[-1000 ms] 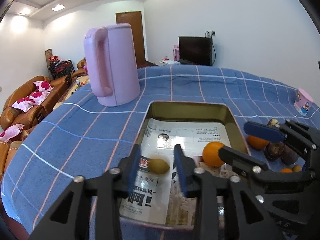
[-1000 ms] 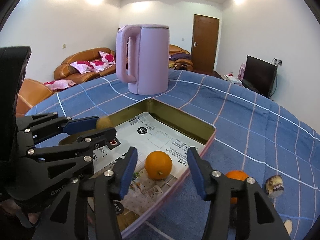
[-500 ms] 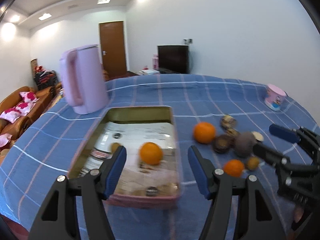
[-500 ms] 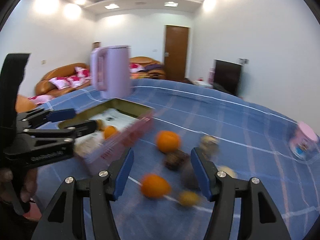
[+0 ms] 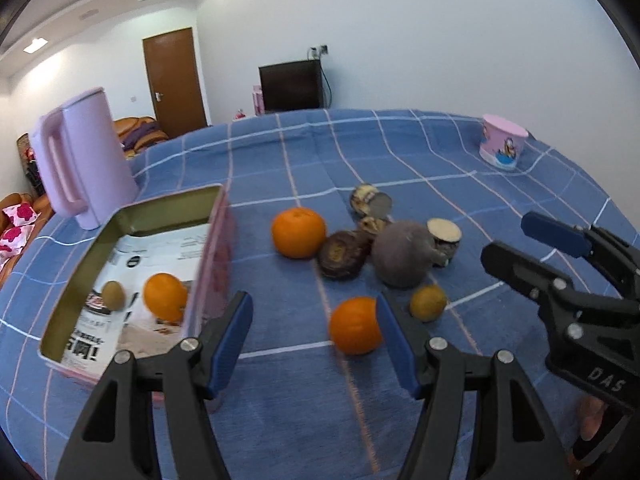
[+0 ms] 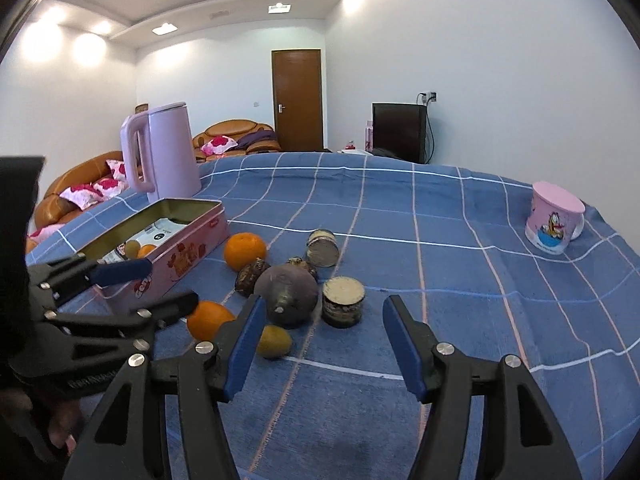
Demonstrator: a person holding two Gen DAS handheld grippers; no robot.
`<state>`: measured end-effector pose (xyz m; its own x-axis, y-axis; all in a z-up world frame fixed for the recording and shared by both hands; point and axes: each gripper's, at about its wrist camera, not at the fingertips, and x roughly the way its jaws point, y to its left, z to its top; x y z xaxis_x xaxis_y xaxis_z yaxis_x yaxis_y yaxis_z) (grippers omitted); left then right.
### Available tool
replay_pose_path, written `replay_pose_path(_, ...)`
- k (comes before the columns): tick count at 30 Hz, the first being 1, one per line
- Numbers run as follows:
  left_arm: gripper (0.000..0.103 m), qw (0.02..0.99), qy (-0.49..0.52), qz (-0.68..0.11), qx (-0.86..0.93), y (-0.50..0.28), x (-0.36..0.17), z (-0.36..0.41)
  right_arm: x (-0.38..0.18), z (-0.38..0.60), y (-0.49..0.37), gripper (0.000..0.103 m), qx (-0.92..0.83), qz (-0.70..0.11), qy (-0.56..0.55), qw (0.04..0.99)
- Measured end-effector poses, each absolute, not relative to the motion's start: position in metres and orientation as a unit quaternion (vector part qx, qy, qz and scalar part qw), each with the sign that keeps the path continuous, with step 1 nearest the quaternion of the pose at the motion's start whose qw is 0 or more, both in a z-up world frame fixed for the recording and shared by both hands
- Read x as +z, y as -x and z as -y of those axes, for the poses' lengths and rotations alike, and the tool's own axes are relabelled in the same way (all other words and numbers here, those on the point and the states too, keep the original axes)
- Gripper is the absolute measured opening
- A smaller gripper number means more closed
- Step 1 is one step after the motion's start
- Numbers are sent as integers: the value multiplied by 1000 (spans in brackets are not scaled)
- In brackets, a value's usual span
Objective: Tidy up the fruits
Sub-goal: 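Move the left tool to another orange and close its fingers on it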
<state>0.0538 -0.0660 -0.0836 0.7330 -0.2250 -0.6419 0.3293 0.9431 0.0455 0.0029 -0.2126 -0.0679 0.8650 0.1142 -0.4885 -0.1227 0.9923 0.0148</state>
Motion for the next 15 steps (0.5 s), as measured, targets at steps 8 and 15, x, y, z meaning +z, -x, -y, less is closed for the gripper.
replay_pose_path(8, 56, 908, -78, -371, -177, -64, -94, 79, -73, 217, -8, 65, 62, -272, 1, 960)
replay_pose_path(15, 33, 908, -96, -359, -196, -54, -93, 84, -79, 221, -19, 65, 59, -304, -18, 951)
